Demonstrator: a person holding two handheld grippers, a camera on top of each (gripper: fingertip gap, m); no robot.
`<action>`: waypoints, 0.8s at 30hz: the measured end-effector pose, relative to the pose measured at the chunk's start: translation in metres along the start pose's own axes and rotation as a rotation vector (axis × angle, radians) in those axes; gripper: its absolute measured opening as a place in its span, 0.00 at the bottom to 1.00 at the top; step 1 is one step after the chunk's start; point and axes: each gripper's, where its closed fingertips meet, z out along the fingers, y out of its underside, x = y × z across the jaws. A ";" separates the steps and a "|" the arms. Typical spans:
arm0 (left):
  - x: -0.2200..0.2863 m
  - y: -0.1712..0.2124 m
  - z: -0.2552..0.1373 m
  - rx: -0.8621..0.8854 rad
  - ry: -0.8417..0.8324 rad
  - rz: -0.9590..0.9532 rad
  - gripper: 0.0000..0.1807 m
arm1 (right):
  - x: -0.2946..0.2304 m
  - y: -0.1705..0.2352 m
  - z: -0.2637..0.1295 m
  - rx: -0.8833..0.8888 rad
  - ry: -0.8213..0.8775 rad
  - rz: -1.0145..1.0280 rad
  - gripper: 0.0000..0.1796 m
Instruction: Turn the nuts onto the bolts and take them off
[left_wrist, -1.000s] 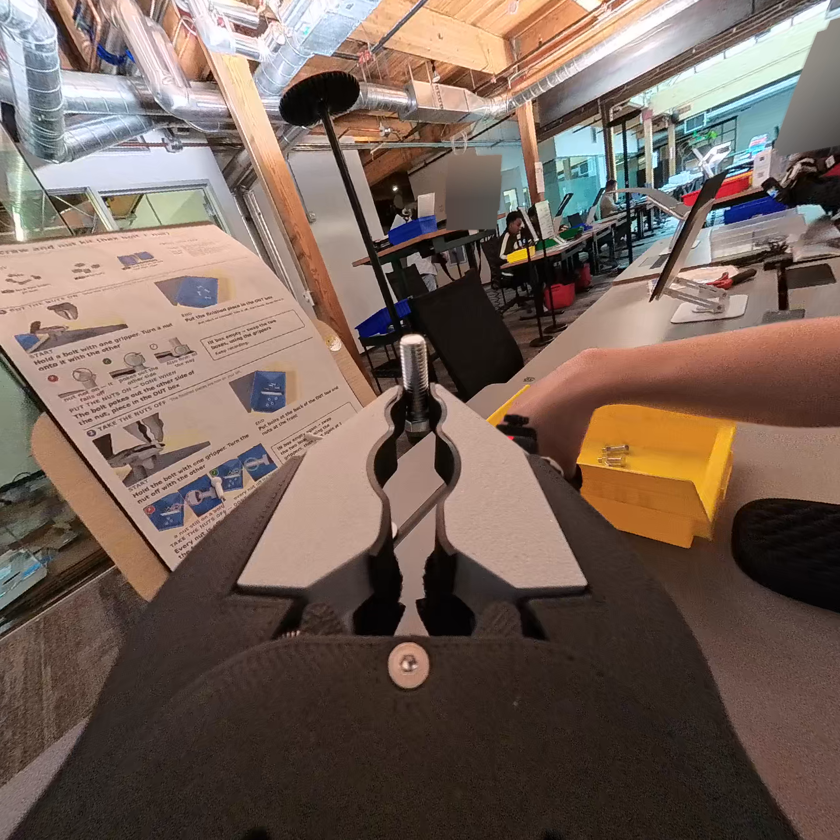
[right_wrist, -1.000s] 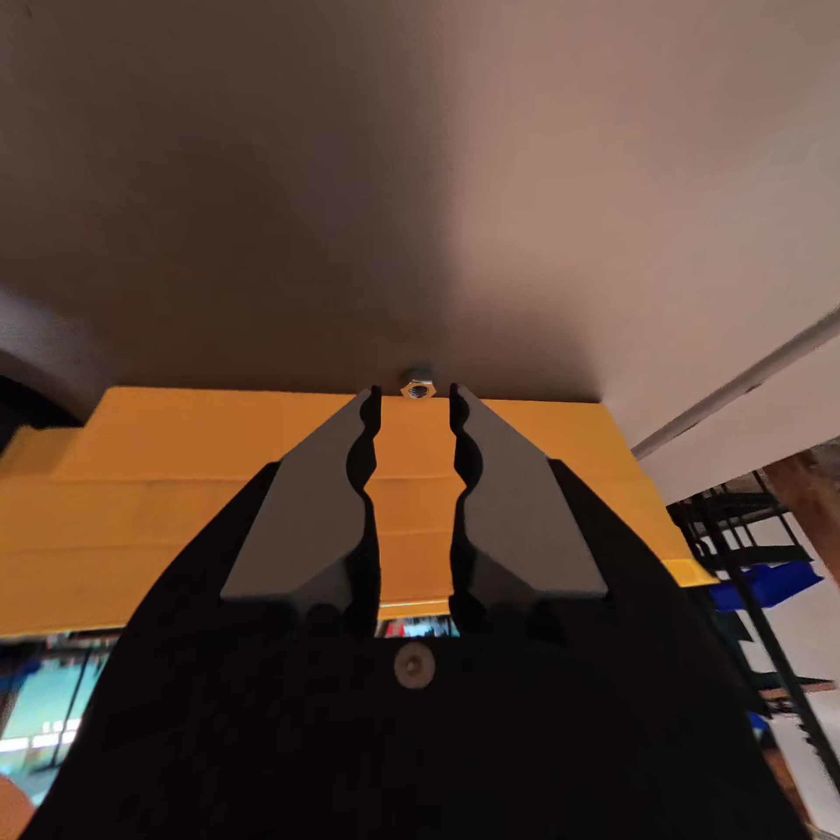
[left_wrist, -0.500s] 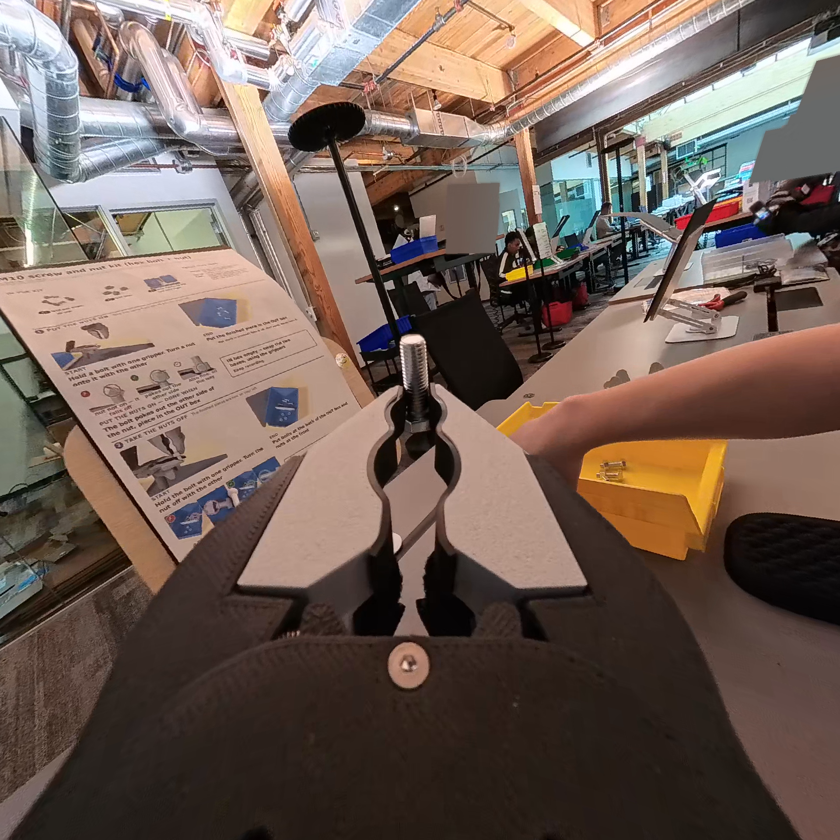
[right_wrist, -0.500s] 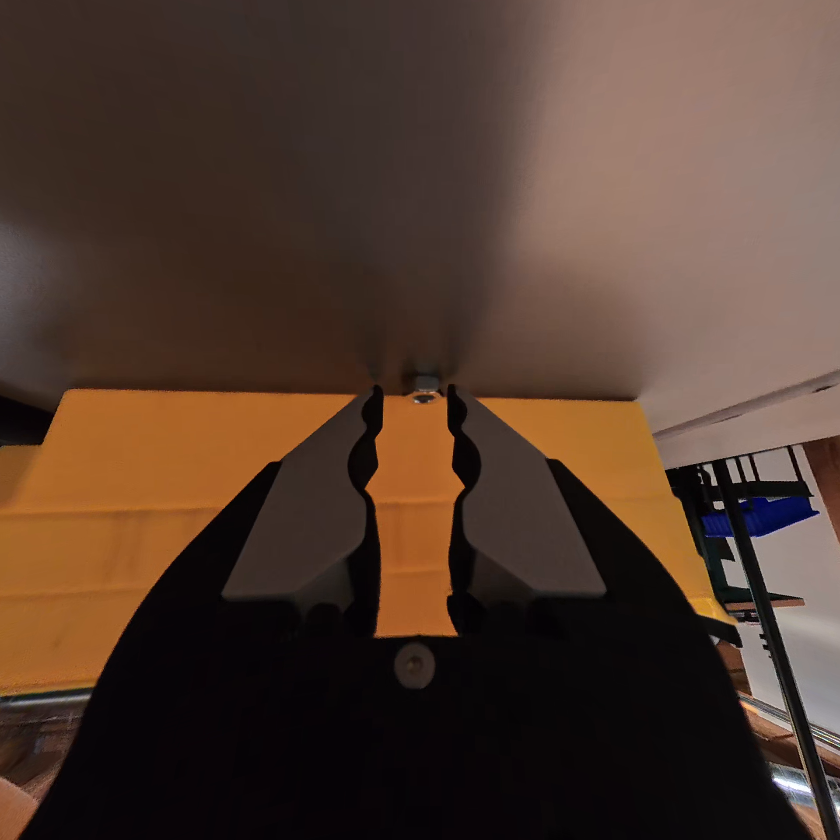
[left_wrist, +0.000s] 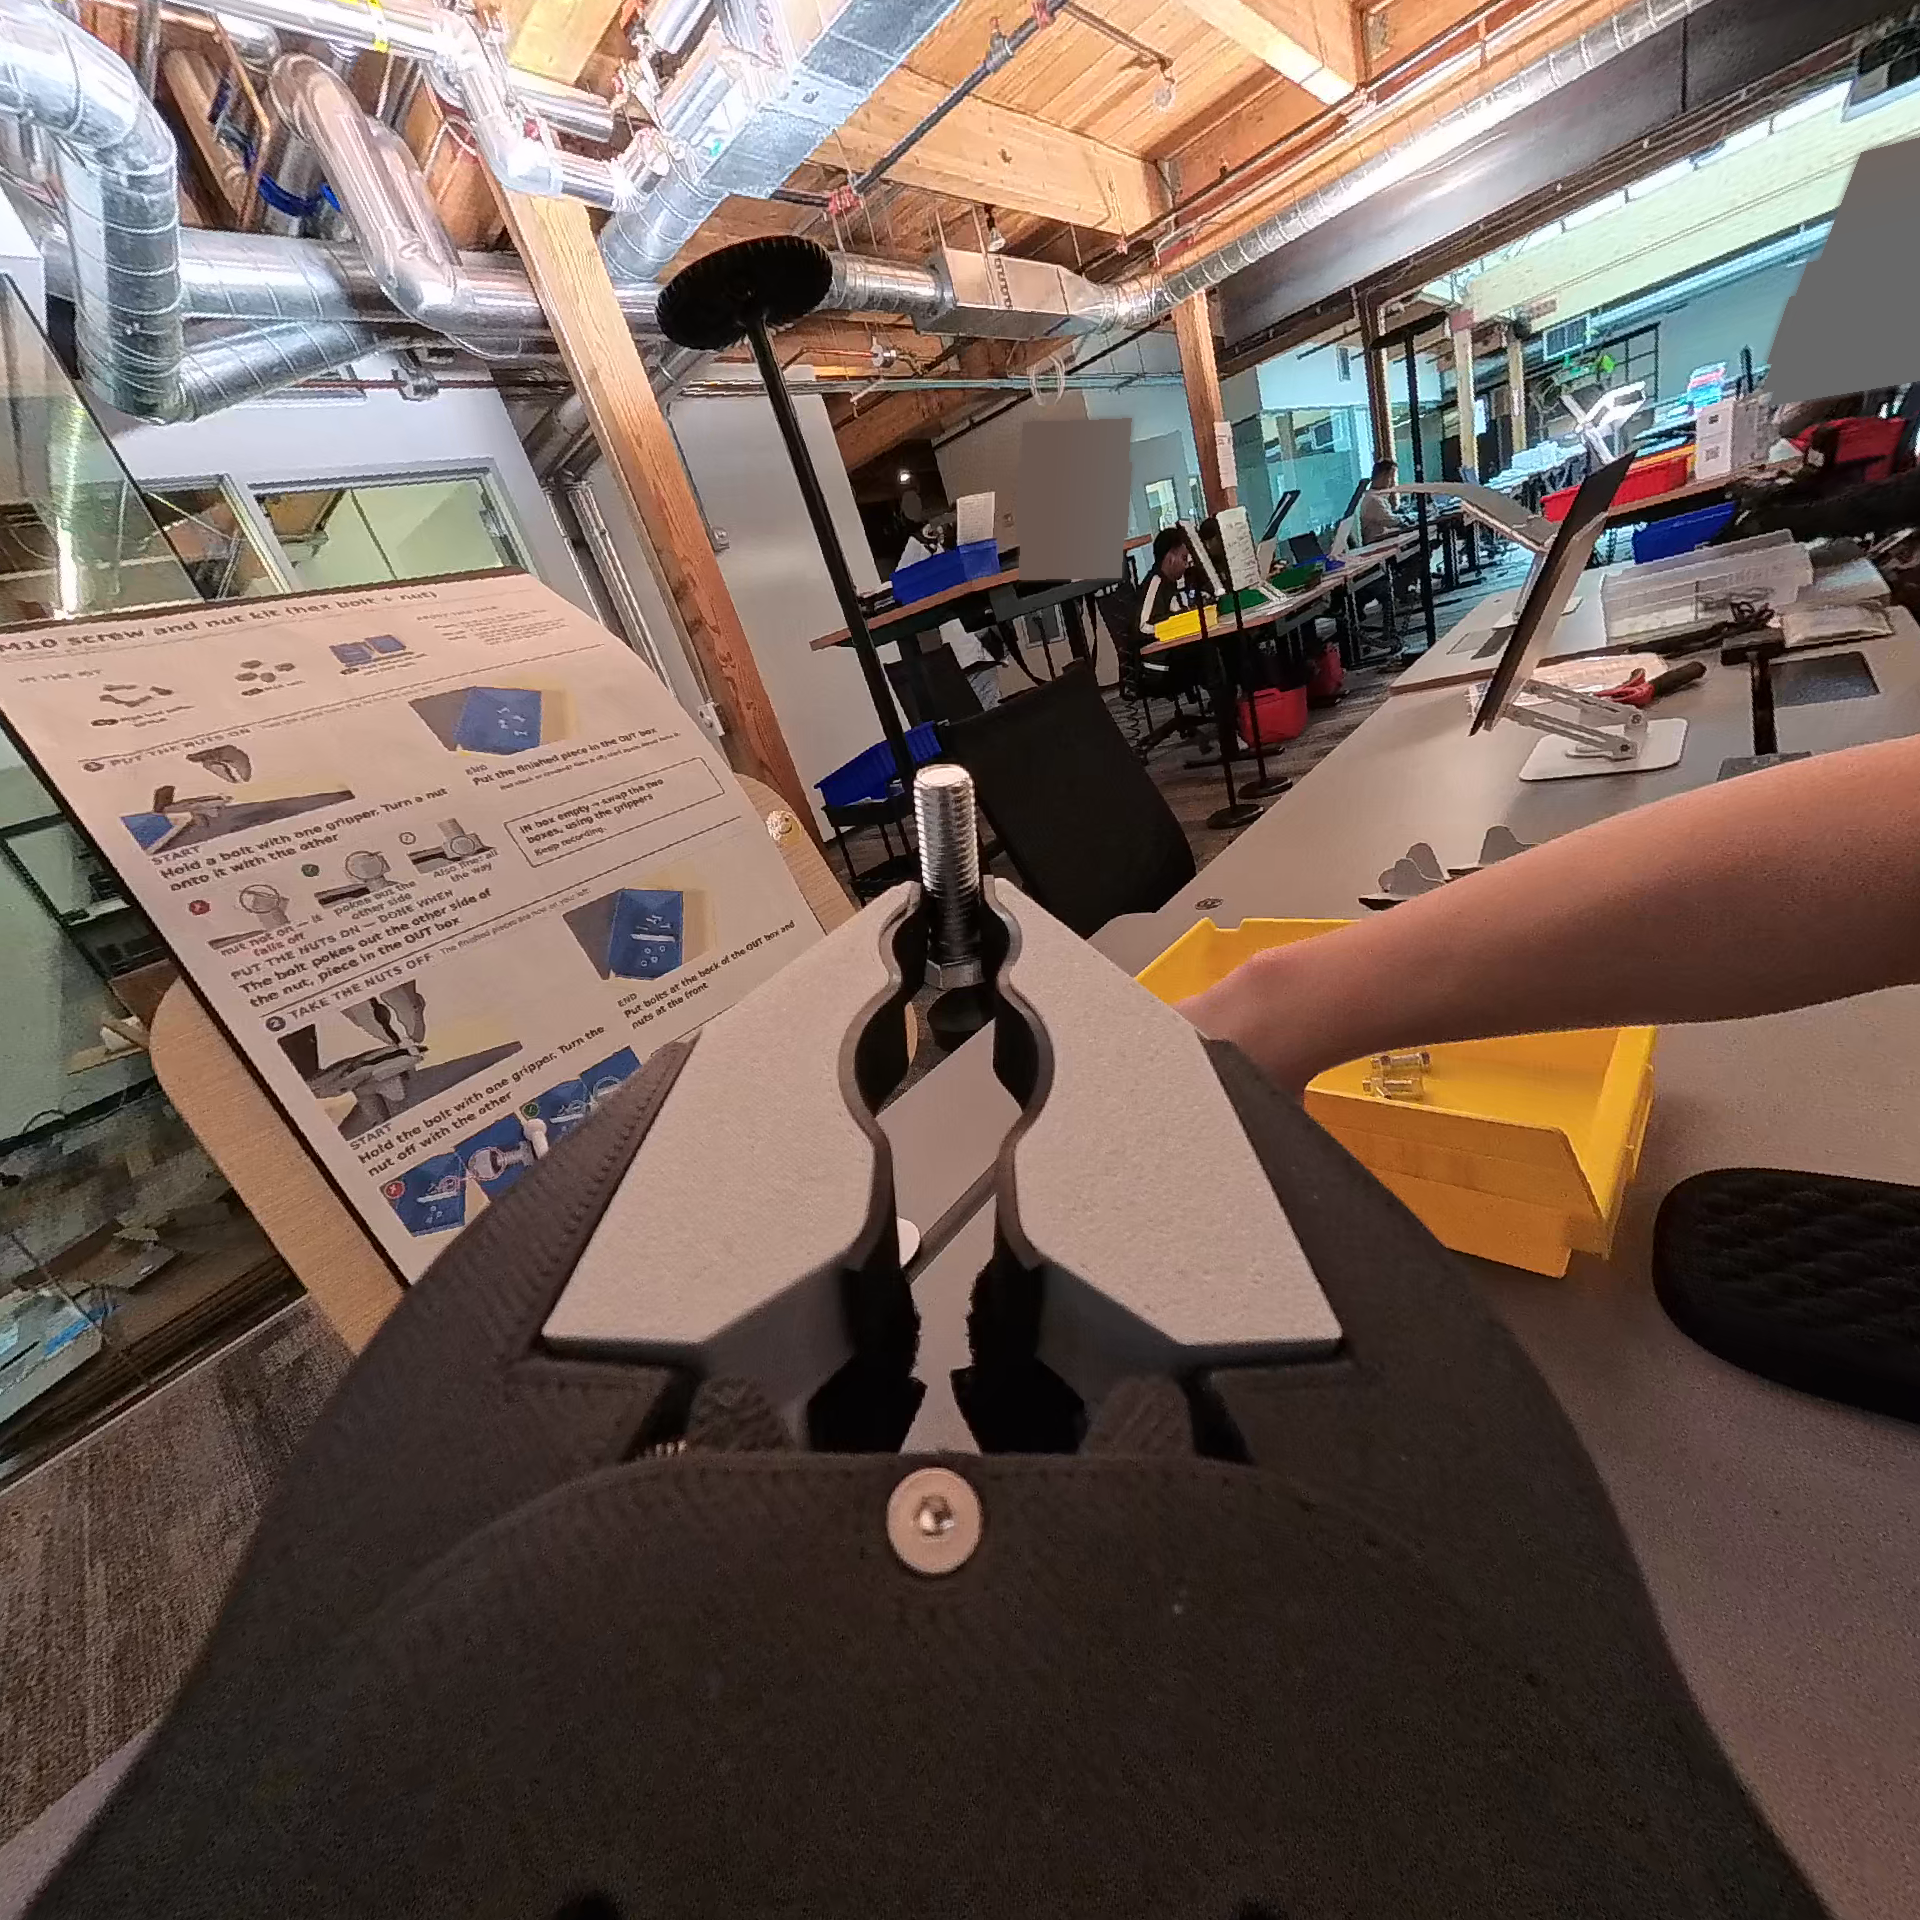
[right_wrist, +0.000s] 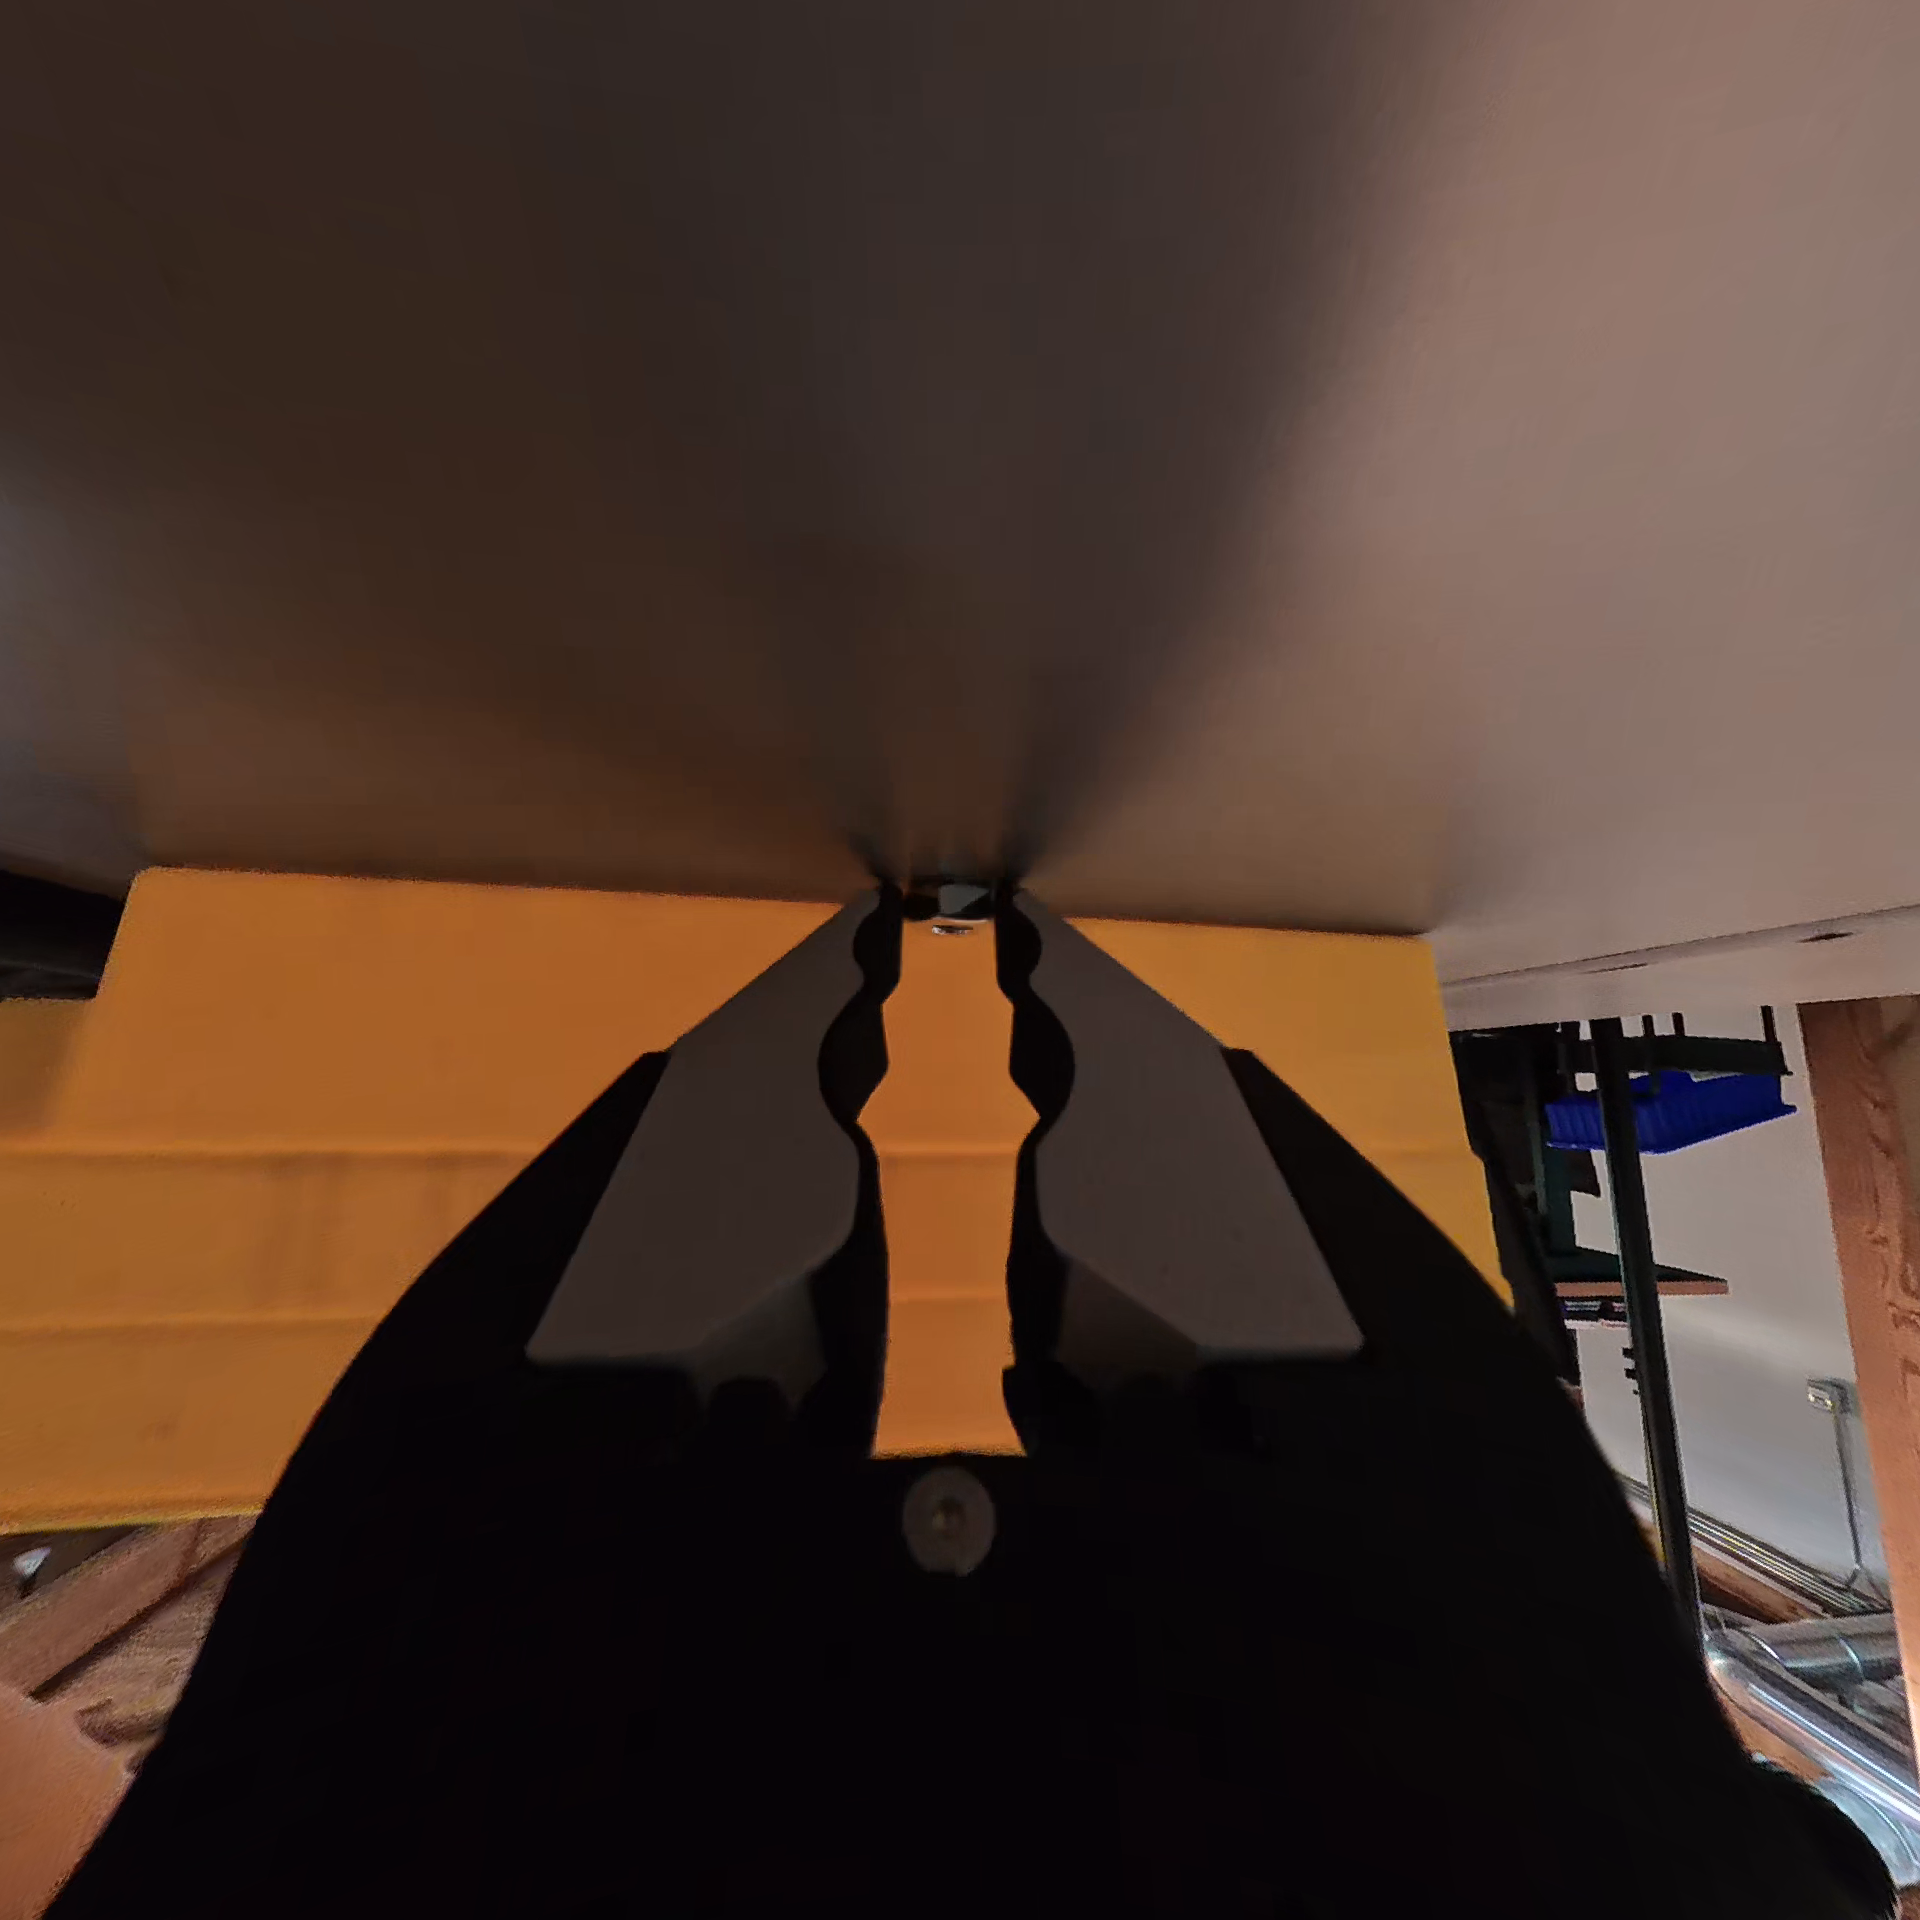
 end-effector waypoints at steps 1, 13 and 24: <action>0.000 0.000 0.000 0.000 0.000 0.000 0.04 | 0.000 0.000 0.000 -0.011 -0.002 -0.002 0.09; 0.000 0.000 0.000 0.000 0.004 -0.007 0.04 | -0.002 0.005 0.005 -0.063 -0.027 0.021 0.09; -0.007 -0.002 -0.004 0.008 -0.015 -0.016 0.04 | -0.010 -0.022 -0.063 0.447 -0.064 0.118 0.09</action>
